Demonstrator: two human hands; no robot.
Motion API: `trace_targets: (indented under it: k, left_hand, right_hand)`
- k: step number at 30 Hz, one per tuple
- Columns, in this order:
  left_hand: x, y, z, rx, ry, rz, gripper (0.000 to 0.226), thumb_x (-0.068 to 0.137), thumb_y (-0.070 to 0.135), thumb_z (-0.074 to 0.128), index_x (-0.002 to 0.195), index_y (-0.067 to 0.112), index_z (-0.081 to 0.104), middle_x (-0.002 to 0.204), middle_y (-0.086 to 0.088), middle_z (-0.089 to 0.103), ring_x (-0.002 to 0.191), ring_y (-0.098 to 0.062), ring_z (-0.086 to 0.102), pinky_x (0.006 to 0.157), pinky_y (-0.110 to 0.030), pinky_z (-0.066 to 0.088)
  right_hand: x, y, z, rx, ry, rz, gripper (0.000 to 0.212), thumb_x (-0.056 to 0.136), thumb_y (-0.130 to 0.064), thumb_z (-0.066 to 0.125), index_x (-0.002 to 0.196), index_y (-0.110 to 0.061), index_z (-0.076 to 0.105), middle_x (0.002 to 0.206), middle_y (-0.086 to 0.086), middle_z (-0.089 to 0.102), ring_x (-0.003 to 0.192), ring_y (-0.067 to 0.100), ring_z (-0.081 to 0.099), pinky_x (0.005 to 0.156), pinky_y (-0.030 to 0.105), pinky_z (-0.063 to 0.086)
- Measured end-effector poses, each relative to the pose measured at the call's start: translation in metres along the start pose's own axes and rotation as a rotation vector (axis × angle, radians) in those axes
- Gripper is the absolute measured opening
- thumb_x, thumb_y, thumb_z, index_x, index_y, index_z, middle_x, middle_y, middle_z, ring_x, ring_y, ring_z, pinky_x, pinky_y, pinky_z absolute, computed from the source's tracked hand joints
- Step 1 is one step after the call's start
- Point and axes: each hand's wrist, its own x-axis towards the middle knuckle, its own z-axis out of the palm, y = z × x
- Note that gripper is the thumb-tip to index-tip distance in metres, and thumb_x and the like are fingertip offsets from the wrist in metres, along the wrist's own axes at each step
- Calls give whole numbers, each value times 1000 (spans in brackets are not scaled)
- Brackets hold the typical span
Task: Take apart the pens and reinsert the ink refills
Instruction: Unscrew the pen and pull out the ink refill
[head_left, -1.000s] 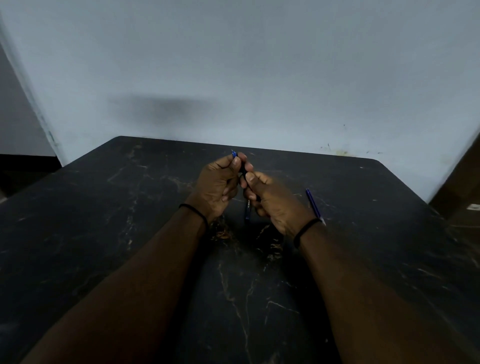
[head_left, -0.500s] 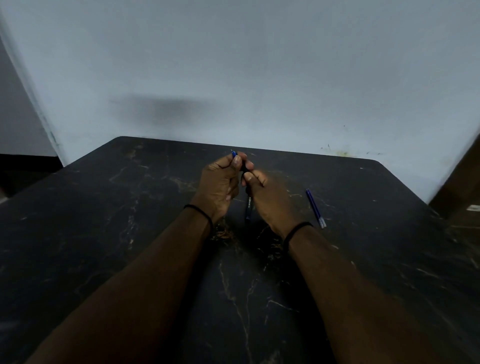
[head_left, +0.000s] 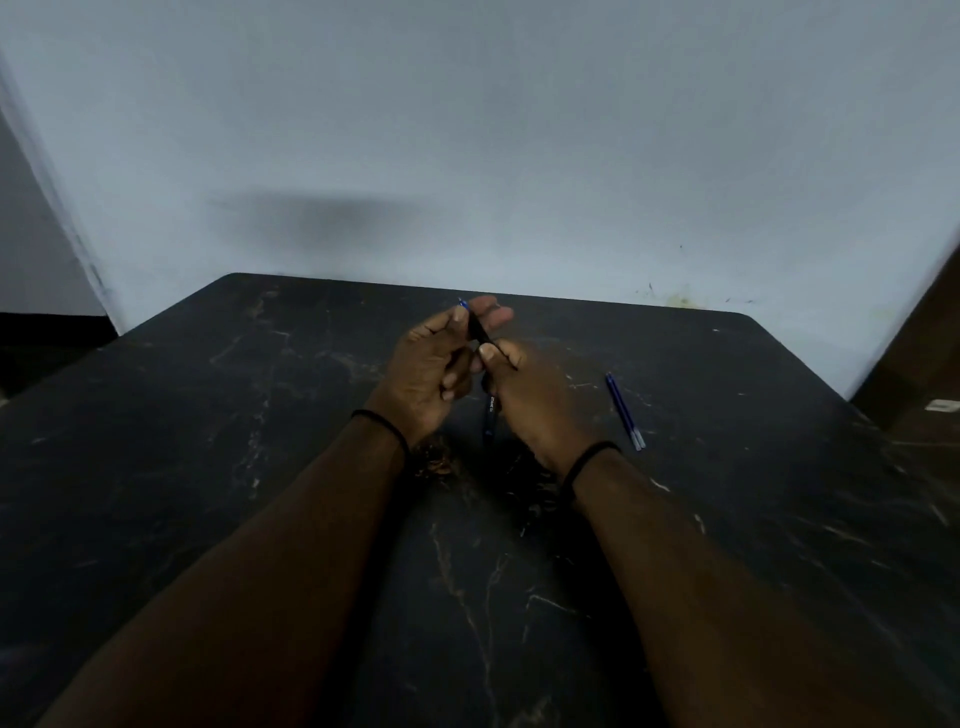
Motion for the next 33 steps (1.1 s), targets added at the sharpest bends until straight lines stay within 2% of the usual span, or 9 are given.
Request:
trace_targets:
  k: [3, 6, 9, 12, 14, 18, 24, 29, 33]
  left_hand:
    - [1, 2, -7, -6, -96, -35, 29, 104, 20, 40, 123, 10, 59, 130, -7, 65, 45, -3, 48, 32, -14, 27]
    - [0, 2, -9, -17, -177, -81, 33, 102, 22, 39, 127, 9, 57, 136, -6, 61, 50, -3, 50, 33, -14, 28]
    - [-1, 2, -7, -20, -182, -104, 32, 101, 22, 40, 123, 10, 59, 132, -6, 64, 49, -3, 52, 33, -13, 27]
    - [-3, 2, -2, -16, -80, -75, 25, 103, 17, 37, 105, 10, 61, 99, -3, 76, 43, -5, 55, 31, -13, 27]
    - [-3, 2, 1, -15, -21, -41, 24, 103, 14, 37, 96, 10, 59, 82, -1, 74, 39, -8, 51, 29, -14, 27]
    - [-1, 3, 5, -8, 31, -9, 24, 103, 14, 38, 90, 10, 58, 74, 0, 67, 31, -4, 35, 29, -14, 23]
    - [-1, 4, -2, 19, 56, 1, 21, 102, 17, 44, 97, 10, 63, 82, -1, 72, 34, -5, 37, 31, -15, 29]
    - [0, 0, -5, 52, 66, -20, 23, 100, 23, 49, 110, 10, 67, 111, -7, 74, 40, -6, 43, 33, -16, 29]
    - [1, -2, -8, 70, 75, -8, 23, 99, 22, 51, 109, 8, 67, 112, -10, 73, 34, -4, 32, 33, -15, 25]
  right_hand:
    - [-1, -5, -10, 440, -248, 238, 30, 107, -31, 39, 84, -18, 55, 52, -8, 38, 37, 2, 26, 36, 16, 21]
    - [-2, -5, -22, 730, -438, 410, 29, 107, -32, 38, 86, -17, 52, 53, -7, 34, 37, 1, 20, 37, 13, 11]
    - [-4, -4, -27, 822, -516, 469, 31, 106, -33, 37, 85, -16, 51, 54, -7, 33, 37, 1, 20, 39, 16, 8]
    - [-5, -5, -24, 764, -508, 442, 32, 107, -35, 36, 83, -18, 49, 52, -8, 33, 36, 1, 20, 38, 16, 9]
    - [-4, -6, -21, 678, -457, 405, 32, 107, -35, 36, 82, -18, 48, 52, -7, 32, 36, 0, 19, 36, 16, 10]
    - [-4, -10, -18, 431, -346, 291, 34, 107, -34, 37, 79, -19, 48, 56, -5, 32, 39, 3, 19, 36, 17, 13]
    - [-8, -7, -7, 222, -137, 106, 25, 104, -26, 48, 88, -13, 62, 58, -3, 43, 37, -3, 36, 41, 8, 29]
    - [-2, 1, -7, 223, -87, 181, 37, 106, -35, 41, 96, -12, 69, 64, -6, 53, 46, -2, 42, 50, 17, 35]
    - [-3, 4, -7, 269, -69, 143, 22, 104, -24, 49, 99, -11, 65, 67, -5, 54, 43, -3, 41, 44, 12, 33]
